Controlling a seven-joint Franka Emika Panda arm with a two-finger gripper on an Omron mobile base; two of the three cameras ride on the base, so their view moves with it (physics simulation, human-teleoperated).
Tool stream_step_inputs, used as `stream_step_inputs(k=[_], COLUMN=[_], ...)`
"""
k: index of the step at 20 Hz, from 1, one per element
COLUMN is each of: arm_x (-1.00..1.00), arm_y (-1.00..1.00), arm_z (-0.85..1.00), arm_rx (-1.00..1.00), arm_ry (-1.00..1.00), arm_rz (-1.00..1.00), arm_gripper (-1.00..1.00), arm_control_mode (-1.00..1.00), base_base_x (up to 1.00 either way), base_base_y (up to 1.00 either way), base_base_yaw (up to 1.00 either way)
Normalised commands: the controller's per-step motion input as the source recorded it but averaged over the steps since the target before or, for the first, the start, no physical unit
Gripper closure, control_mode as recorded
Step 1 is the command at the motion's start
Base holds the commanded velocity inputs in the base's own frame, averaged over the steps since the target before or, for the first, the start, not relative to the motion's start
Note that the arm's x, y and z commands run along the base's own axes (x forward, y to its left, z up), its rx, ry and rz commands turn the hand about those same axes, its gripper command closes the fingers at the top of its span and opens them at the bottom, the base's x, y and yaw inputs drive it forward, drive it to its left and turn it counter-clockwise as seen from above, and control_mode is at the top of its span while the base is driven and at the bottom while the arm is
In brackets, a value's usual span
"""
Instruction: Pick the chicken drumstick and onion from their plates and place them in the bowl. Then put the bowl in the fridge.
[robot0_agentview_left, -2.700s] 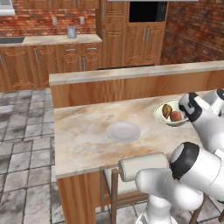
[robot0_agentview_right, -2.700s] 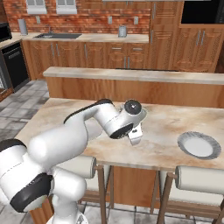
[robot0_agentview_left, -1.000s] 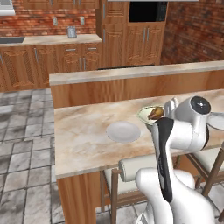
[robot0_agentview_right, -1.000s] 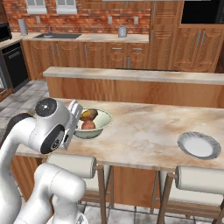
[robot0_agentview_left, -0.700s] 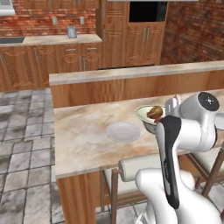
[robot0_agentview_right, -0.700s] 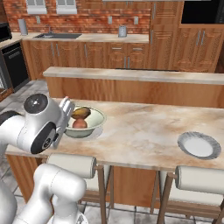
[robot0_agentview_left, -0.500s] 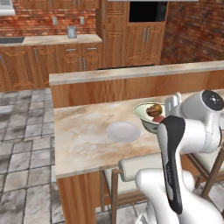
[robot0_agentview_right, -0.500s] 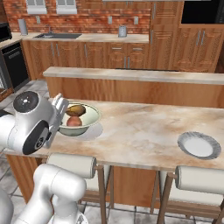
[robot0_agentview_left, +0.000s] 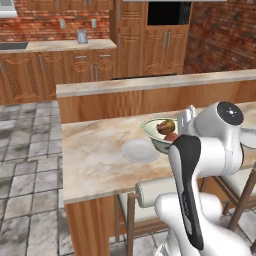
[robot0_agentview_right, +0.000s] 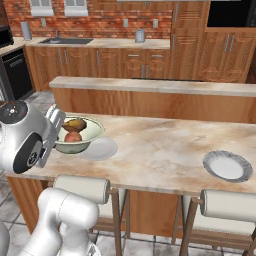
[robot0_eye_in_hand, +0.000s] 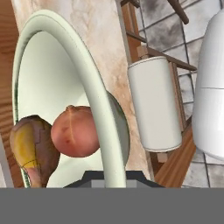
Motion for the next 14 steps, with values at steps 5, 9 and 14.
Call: stream_step_inputs(k=[5, 9, 14], arm_x=[0.0, 0.0, 0.0], arm_y=[0.2, 0.0, 0.0], arm_z=[-0.04, 0.0, 0.0], arm_rx=[0.0, 0.0, 0.0], arm_ry=[-0.06, 0.0, 0.0], arm_rz=[0.0, 0.0, 0.0], arm_gripper=[1.0, 1.0, 1.0], arm_control_mode=[-1.0, -1.0, -1.0], base_base_x=[0.0, 0.0, 0.0], base_base_y=[0.0, 0.0, 0.0], base_base_yaw=[0.0, 0.0, 0.0])
